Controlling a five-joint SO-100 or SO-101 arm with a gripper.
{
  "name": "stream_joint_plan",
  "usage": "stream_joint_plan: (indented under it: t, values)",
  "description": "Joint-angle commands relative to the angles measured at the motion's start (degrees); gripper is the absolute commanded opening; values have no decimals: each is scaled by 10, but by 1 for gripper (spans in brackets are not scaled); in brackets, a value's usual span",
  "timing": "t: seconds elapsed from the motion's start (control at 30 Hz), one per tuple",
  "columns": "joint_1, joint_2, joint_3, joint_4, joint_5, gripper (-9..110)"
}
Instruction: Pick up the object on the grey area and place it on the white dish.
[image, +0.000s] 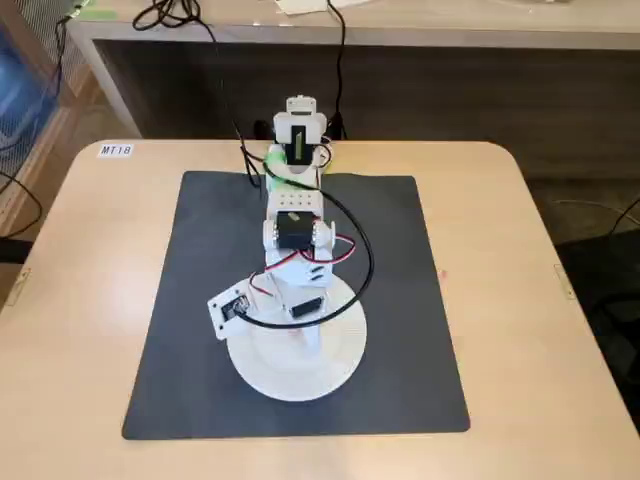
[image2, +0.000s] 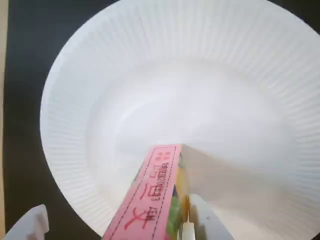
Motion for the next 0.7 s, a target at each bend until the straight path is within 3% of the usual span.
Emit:
stream_joint_plan:
  t: [0.0, 0.67]
  values:
    - [-4, 69, 20, 4, 10, 39]
    - [3, 221, 194, 4, 17, 43]
